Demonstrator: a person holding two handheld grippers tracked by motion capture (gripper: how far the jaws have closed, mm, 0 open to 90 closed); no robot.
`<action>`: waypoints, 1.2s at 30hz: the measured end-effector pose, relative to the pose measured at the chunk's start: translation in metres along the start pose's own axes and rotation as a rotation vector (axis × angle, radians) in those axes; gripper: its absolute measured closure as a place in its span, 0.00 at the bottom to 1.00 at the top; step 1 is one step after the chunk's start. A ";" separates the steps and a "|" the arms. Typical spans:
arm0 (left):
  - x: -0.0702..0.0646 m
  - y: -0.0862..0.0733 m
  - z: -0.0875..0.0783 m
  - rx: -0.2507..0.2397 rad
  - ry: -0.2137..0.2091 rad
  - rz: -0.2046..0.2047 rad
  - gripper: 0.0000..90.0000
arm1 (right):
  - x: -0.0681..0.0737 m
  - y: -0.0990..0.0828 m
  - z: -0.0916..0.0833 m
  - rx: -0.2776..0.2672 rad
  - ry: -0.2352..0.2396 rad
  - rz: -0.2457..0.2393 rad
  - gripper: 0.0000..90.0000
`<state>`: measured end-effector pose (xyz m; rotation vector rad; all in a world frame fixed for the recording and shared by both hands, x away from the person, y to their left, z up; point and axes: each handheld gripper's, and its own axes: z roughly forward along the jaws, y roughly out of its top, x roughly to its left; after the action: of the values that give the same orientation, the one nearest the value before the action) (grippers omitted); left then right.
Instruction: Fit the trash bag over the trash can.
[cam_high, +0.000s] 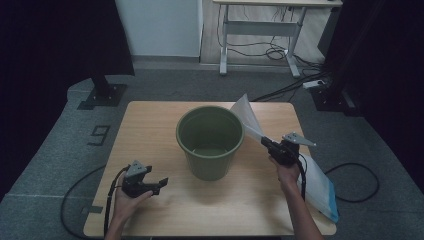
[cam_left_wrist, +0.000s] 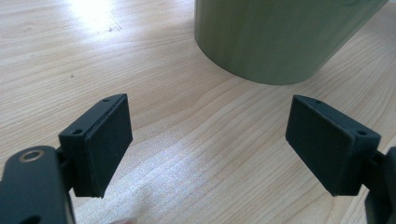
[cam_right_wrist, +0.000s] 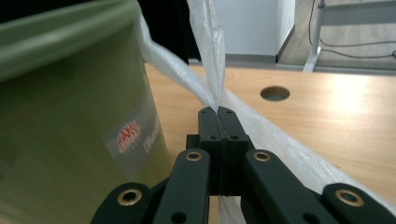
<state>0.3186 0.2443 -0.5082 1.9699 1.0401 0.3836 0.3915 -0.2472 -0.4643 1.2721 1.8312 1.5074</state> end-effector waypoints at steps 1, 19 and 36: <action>0.000 0.000 0.000 0.000 0.000 0.000 0.16 | 0.000 0.000 0.000 0.000 0.000 0.000 0.99; 0.002 0.001 -0.002 -0.022 -0.011 -0.018 0.16 | -0.007 0.052 -0.056 -0.195 -0.001 0.028 0.99; 0.003 0.001 0.001 -0.016 -0.016 -0.025 0.16 | -0.004 0.075 -0.081 -0.297 0.003 0.037 0.99</action>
<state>0.3209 0.2458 -0.5084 1.9409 1.0470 0.3614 0.3561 -0.2938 -0.3707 1.1646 1.5212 1.7250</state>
